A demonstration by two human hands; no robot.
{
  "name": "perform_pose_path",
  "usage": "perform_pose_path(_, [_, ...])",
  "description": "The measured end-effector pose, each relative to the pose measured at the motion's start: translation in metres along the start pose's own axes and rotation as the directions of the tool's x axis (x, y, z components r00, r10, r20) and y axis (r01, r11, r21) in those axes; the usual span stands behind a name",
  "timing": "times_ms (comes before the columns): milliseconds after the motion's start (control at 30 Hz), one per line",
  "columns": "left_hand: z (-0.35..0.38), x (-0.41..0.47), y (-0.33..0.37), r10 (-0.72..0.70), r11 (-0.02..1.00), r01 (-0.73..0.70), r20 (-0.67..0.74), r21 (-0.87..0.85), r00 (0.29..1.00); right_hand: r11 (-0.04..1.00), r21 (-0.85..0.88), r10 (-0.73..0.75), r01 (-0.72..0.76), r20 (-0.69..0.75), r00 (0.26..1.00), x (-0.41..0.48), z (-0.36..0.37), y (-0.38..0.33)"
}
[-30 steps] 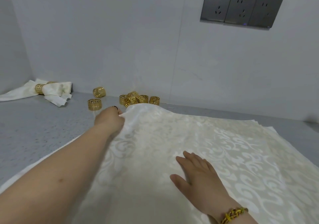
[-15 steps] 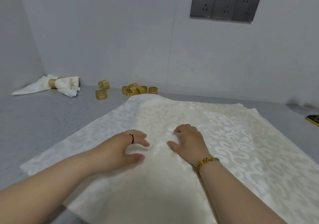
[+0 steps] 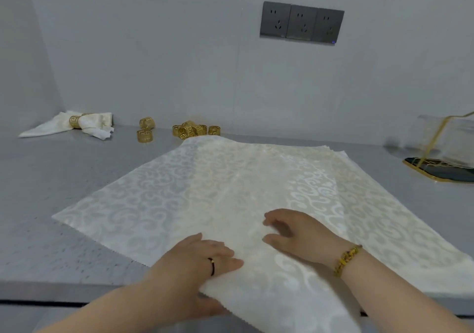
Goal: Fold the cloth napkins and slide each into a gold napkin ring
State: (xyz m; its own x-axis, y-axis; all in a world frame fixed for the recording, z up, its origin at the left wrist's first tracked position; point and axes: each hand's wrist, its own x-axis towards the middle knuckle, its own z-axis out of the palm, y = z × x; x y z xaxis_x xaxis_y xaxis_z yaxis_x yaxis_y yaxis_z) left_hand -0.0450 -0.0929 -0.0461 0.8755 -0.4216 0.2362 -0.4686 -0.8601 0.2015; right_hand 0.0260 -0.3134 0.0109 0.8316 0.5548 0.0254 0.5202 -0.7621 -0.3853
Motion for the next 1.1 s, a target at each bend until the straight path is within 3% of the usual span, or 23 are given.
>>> perform_pose_path(67, [-0.010,-0.007,0.011,0.131,0.988,-0.140,-0.133,-0.063,0.982,0.996,0.081,0.025,-0.027,0.026,0.999,-0.018,0.000,0.005])
perform_pose_path(100, [-0.012,-0.009,0.010,0.103,0.971,-0.127,-0.128,-0.200,0.986,0.986,0.159,0.047,-0.052,0.034,0.998,-0.025,-0.002,0.007])
perform_pose_path(133, [-0.017,-0.007,0.015,0.053,0.944,-0.091,-0.127,-0.318,0.990,0.968,0.242,0.066,-0.073,0.037,0.997,-0.030,-0.004,0.009])
perform_pose_path(167, [-0.025,-0.008,0.021,-0.047,0.889,0.029,-0.028,-0.457,0.999,0.948,0.306,0.079,-0.086,0.035,0.996,-0.035,-0.006,0.009])
perform_pose_path(333, [-0.047,0.002,0.012,-0.365,0.714,0.279,-0.001,-0.642,0.931,0.852,0.516,0.057,-0.084,0.068,0.996,-0.054,-0.026,0.014])
perform_pose_path(433, [-0.058,0.001,0.005,-0.530,0.652,0.366,-0.053,-0.664,0.846,0.921,0.375,0.022,-0.102,0.212,0.977,-0.065,-0.034,0.012])
perform_pose_path(500, [-0.065,-0.004,0.003,-0.588,0.626,0.390,-0.080,-0.675,0.805,0.987,0.128,0.068,-0.102,0.251,0.966,-0.069,-0.031,0.007])
perform_pose_path(567, [-0.070,-0.008,0.002,-0.622,0.568,0.395,-0.062,-0.722,0.780,0.989,-0.134,0.091,-0.066,0.189,0.978,-0.069,-0.019,0.001])
perform_pose_path(700, [-0.078,-0.016,0.006,-0.636,0.505,0.388,-0.028,-0.771,0.771,0.960,-0.276,-0.031,0.043,0.047,0.998,-0.060,0.006,-0.012])
perform_pose_path(767, [-0.084,-0.018,0.010,-0.629,0.545,0.378,-0.066,-0.749,0.775,0.986,-0.142,-0.094,0.091,-0.016,0.995,-0.057,0.008,-0.014])
perform_pose_path(833, [-0.089,-0.021,0.011,-0.617,0.589,0.376,-0.097,-0.715,0.781,0.996,0.060,-0.057,0.061,-0.063,0.996,-0.058,0.005,-0.013])
perform_pose_path(933, [-0.093,-0.031,0.008,-0.594,0.587,0.406,-0.033,-0.700,0.803,0.951,0.310,0.006,-0.006,0.001,1.000,-0.062,-0.006,-0.012])
perform_pose_path(1000, [-0.093,-0.035,0.005,-0.591,0.592,0.437,0.004,-0.677,0.807,0.926,0.378,-0.016,0.003,0.031,0.999,-0.059,-0.017,-0.020])
perform_pose_path(1100, [-0.097,-0.031,-0.009,-0.584,0.673,0.451,-0.047,-0.586,0.811,0.921,0.389,0.026,-0.015,-0.023,0.999,-0.036,-0.031,-0.030])
